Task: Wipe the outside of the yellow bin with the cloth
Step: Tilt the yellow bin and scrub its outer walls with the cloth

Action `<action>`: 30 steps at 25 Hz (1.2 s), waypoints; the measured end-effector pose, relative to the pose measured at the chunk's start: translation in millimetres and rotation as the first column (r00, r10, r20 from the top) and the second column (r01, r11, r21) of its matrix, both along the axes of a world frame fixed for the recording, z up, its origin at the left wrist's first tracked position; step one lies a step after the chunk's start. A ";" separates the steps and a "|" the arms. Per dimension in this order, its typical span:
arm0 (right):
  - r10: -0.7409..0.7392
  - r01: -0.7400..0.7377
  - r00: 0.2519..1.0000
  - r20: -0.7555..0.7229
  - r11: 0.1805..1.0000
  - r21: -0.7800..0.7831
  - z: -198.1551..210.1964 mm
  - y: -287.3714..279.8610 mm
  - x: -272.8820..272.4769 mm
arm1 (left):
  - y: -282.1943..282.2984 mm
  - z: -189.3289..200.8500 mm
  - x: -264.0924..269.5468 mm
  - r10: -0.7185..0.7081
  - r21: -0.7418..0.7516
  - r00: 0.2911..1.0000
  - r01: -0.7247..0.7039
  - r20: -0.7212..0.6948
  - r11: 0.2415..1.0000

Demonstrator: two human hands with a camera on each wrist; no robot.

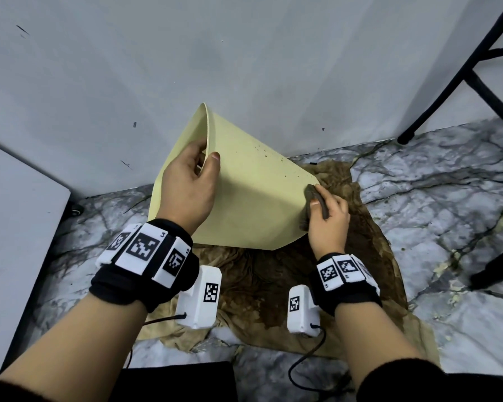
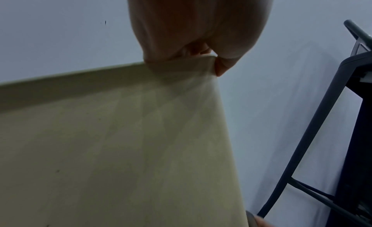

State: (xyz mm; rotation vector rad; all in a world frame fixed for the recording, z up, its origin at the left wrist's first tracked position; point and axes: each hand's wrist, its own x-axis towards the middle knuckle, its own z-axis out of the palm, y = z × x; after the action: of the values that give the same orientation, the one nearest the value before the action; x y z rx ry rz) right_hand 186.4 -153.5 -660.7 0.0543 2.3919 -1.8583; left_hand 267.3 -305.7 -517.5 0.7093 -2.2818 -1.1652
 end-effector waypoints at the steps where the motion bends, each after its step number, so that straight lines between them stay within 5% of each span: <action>1: -0.011 0.011 0.999 0.033 1.000 0.014 -4.5 4.8 -2.9 | 0.2 0.1 0.2 -0.002 0.005 1.000 0.002 0.002 1.000; 6: -0.061 0.058 0.993 0.103 0.998 0.029 0.0 6.1 -6.7 | -0.1 1.0 0.6 -0.019 0.012 1.000 0.019 -0.004 1.000; 11: 0.073 -0.072 0.992 -0.104 0.997 0.012 49.7 -29.6 10.7 | 1.3 -1.0 -0.5 -0.032 0.005 0.999 0.032 -0.006 0.999; 17: 0.182 -0.230 0.907 -0.381 0.970 -0.084 106.3 -65.2 34.5 | 7.1 -3.6 -0.4 -0.058 -0.033 0.998 0.057 -0.018 0.998; 24: 0.190 -0.228 0.937 -0.294 0.969 -0.100 85.4 -51.7 20.1 | 2.7 -1.3 -1.7 -0.059 -0.013 0.998 0.059 0.028 0.998; 30: 0.105 -0.105 0.992 -0.074 0.994 -0.003 33.3 -17.7 -6.6 | 3.0 1.2 -1.0 -0.070 0.030 0.997 0.069 0.024 0.997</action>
State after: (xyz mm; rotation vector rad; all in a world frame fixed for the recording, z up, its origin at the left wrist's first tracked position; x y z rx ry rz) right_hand 179.8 -171.2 -627.3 -0.1410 2.3856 -1.8522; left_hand 266.3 -302.7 -516.3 0.6640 -2.3310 -1.2307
